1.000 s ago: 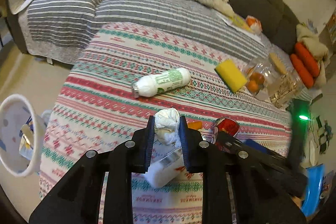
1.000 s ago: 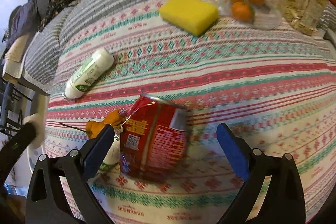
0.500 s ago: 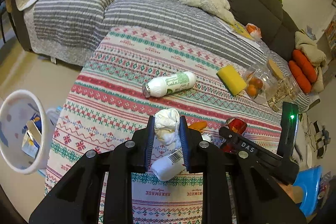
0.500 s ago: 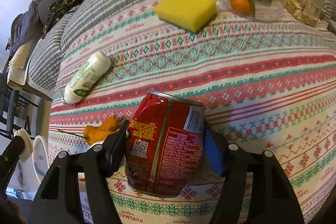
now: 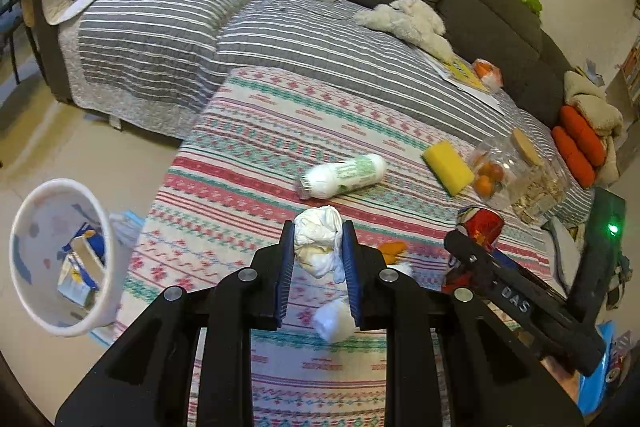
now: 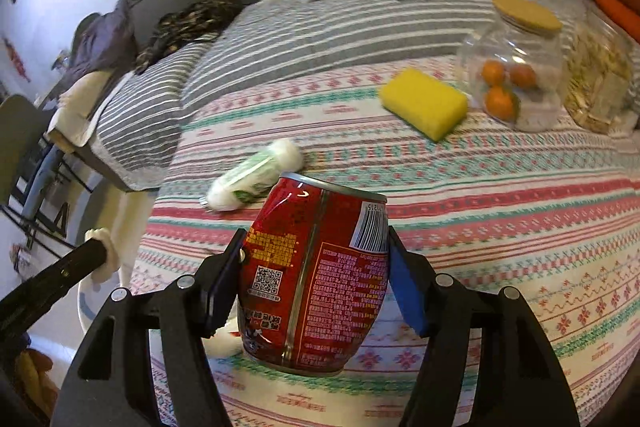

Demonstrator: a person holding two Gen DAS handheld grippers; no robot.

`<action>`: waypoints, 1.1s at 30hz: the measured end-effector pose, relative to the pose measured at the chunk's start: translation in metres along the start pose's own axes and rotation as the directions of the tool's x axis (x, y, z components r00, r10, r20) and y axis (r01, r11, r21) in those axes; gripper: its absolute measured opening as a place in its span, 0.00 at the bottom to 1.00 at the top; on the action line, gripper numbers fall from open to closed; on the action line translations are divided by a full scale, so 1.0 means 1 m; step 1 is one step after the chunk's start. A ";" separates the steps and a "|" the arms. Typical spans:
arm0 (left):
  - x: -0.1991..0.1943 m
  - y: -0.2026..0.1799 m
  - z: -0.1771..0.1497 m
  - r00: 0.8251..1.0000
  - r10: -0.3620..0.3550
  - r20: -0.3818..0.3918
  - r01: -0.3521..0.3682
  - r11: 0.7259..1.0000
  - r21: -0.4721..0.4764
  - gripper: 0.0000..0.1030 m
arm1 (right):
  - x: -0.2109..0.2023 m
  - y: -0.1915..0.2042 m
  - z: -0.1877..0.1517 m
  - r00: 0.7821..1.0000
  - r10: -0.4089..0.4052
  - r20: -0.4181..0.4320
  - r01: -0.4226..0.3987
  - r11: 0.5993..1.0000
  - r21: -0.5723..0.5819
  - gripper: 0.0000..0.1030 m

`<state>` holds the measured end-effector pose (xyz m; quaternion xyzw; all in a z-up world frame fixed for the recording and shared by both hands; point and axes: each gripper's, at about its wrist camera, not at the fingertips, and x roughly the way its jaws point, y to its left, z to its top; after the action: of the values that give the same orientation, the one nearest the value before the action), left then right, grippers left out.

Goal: Collect trash
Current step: 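Carry the tissue to the bin and release with the left gripper while the right drops the can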

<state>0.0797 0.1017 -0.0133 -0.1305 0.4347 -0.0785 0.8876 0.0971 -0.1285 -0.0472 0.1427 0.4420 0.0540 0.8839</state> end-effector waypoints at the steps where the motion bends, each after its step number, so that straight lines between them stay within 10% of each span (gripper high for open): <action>1: -0.001 0.005 0.000 1.000 0.015 -0.002 -0.015 1.000 -0.008 0.22 | 0.000 0.004 -0.002 1.000 0.006 0.002 -0.005 1.000 -0.010 0.63; 19: -0.040 0.136 0.009 0.946 0.323 -0.003 -0.320 0.936 -0.146 0.23 | 0.013 0.100 -0.033 0.986 0.161 -0.035 -0.164 0.972 -0.166 0.63; 33: -0.101 0.195 0.014 0.924 0.377 0.073 -0.338 0.889 -0.308 0.45 | 0.051 0.228 -0.081 0.953 0.256 -0.160 -0.297 0.887 -0.352 0.63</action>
<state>0.0344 0.3153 0.0125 -0.1816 0.3992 0.1597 0.8844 0.0701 0.1169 -0.0636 0.0309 0.4466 0.2700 0.8524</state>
